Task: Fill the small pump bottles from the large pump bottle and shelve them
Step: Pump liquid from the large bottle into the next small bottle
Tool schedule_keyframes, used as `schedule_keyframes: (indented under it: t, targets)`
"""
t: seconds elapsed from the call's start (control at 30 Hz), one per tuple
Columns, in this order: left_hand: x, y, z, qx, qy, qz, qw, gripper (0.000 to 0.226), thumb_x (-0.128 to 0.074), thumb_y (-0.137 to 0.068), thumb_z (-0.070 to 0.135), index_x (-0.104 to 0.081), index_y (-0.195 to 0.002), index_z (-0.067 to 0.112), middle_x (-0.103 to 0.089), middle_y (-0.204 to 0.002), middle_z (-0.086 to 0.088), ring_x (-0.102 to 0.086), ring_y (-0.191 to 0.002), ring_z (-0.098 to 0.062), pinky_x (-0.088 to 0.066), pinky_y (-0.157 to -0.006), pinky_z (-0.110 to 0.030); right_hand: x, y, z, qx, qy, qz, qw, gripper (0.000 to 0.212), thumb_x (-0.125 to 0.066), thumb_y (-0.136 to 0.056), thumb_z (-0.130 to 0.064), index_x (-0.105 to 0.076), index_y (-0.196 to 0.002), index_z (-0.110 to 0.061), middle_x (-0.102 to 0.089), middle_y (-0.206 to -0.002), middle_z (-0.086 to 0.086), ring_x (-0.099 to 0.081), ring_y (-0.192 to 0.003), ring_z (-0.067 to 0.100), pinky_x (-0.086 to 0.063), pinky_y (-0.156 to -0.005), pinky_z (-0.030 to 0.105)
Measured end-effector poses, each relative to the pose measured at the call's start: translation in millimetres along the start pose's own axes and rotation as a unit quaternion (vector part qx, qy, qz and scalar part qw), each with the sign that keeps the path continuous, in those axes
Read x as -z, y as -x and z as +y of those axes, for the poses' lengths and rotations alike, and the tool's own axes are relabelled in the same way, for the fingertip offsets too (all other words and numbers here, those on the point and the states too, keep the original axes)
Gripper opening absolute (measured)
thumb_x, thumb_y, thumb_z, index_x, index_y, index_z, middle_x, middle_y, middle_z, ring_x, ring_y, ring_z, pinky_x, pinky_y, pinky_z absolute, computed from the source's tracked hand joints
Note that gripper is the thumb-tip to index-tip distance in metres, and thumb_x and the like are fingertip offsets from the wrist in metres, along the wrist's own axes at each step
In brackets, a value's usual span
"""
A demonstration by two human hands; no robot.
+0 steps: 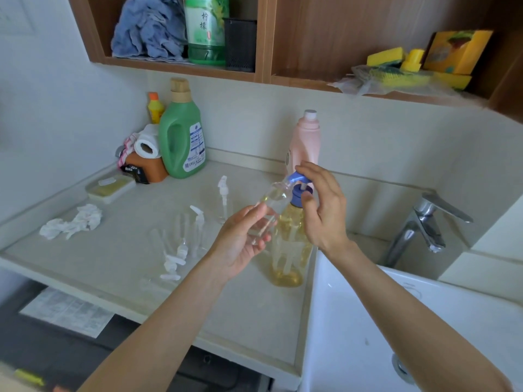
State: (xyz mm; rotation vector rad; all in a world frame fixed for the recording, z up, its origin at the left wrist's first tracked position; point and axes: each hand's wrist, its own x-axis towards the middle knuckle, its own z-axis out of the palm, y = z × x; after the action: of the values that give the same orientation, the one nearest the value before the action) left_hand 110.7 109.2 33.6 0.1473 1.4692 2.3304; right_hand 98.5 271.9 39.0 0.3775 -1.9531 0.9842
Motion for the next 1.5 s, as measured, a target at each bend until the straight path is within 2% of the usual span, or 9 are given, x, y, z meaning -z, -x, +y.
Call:
schedule_keyframes:
  t: [0.07,0.27,0.47,0.57,0.73,1.0,1.23,1.4,1.5]
  targets:
    - [2.3,-2.3,-2.3,0.012,0.003,0.010,1.000,0.036,-0.065,-0.066,0.038,-0.064,-0.087,0.009,-0.063,-0.071,-0.003,-0.050,-0.046,-0.009,-0.035,-0.039,-0.012,-6.2,3.5,5.0,0.012,0.040,0.012,0.999,0.039,-0.042,-0.078,-0.017,-0.069,-0.105,-0.006,-0.066,-0.115,0.004,-0.059,-0.107,0.018,-0.041,-0.097,0.050]
    - [1.7,-1.7,-6.4,0.048,0.012,0.031,0.998,0.037,-0.067,-0.063,0.039,-0.064,-0.085,0.009,-0.063,-0.069,-0.005,-0.047,-0.042,-0.009,-0.033,-0.035,-0.012,-16.0,11.0,2.3,-0.021,0.081,0.029,0.996,0.038,-0.041,-0.071,-0.020,-0.071,-0.093,-0.017,-0.068,-0.110,-0.006,-0.059,-0.103,0.009,-0.025,-0.096,0.037]
    - [-0.7,3.6,2.6,0.022,-0.012,-0.017,1.000,0.035,-0.069,-0.065,0.025,-0.053,-0.094,0.014,-0.057,-0.075,-0.001,-0.046,-0.047,-0.007,-0.030,-0.036,-0.010,-1.4,-4.7,-8.6,-0.020,0.056,-0.013,0.998,0.039,-0.039,-0.075,-0.023,-0.070,-0.097,-0.017,-0.063,-0.109,-0.014,-0.057,-0.106,0.006,-0.031,-0.097,0.045]
    - [-2.7,3.0,5.6,0.014,-0.026,-0.020,0.999,0.028,-0.069,-0.067,0.016,-0.048,-0.085,0.016,-0.053,-0.073,0.000,-0.045,-0.050,-0.009,-0.030,-0.037,-0.011,7.5,-19.1,-9.1,0.003,0.018,-0.021,1.000,0.040,-0.039,-0.078,-0.018,-0.073,-0.096,-0.008,-0.068,-0.106,0.000,-0.061,-0.103,0.014,-0.046,-0.093,0.045]
    - [-2.1,2.2,3.5,0.002,-0.028,-0.017,0.999,0.029,-0.069,-0.066,0.031,-0.057,-0.087,0.015,-0.062,-0.079,-0.001,-0.048,-0.050,-0.008,-0.031,-0.039,-0.012,7.0,-14.5,-7.1,-0.006,-0.017,-0.039,0.999,0.044,-0.039,-0.080,-0.015,-0.070,-0.108,0.000,-0.065,-0.116,0.005,-0.056,-0.114,0.013,-0.039,-0.101,0.015]
    - [1.4,-5.6,-9.4,0.022,-0.026,-0.010,0.999,0.034,-0.059,-0.072,0.047,-0.071,-0.082,0.017,-0.066,-0.075,-0.002,-0.044,-0.047,-0.008,-0.027,-0.036,-0.012,-11.9,1.2,4.3,0.038,0.004,0.006,0.999,0.045,-0.039,-0.068,-0.007,-0.067,-0.100,0.005,-0.066,-0.106,0.015,-0.055,-0.108,0.023,-0.041,-0.099,0.027]
    - [-2.2,-1.1,-12.2,0.017,-0.034,0.007,0.999,0.035,-0.062,-0.070,0.043,-0.068,-0.086,0.013,-0.064,-0.074,-0.003,-0.042,-0.046,-0.009,-0.029,-0.035,-0.013,-11.5,5.3,5.5,0.045,0.039,-0.005,0.998,0.043,-0.039,-0.068,-0.006,-0.068,-0.099,0.002,-0.066,-0.105,0.012,-0.057,-0.105,0.025,-0.039,-0.100,0.023]
    - [-3.7,2.1,-3.9,-0.004,-0.061,0.009,0.998,0.026,-0.070,-0.073,0.015,-0.050,-0.089,0.012,-0.054,-0.083,-0.006,-0.046,-0.051,-0.011,-0.032,-0.038,-0.014,0.8,-6.5,-3.1,0.042,0.019,-0.031,0.998,0.049,-0.036,-0.069,-0.008,-0.068,-0.105,0.002,-0.065,-0.113,0.014,-0.056,-0.111,0.022,-0.039,-0.102,0.023]
    - [-4.1,2.8,1.7,-0.012,-0.052,-0.002,0.999,0.026,-0.070,-0.068,0.026,-0.051,-0.083,0.014,-0.057,-0.082,-0.005,-0.049,-0.050,-0.011,-0.031,-0.038,-0.014,9.2,-18.7,-5.9,0.030,0.002,-0.046,0.999,0.048,-0.035,-0.073,-0.012,-0.070,-0.104,0.000,-0.066,-0.112,0.012,-0.060,-0.107,0.023,-0.045,-0.098,0.027]
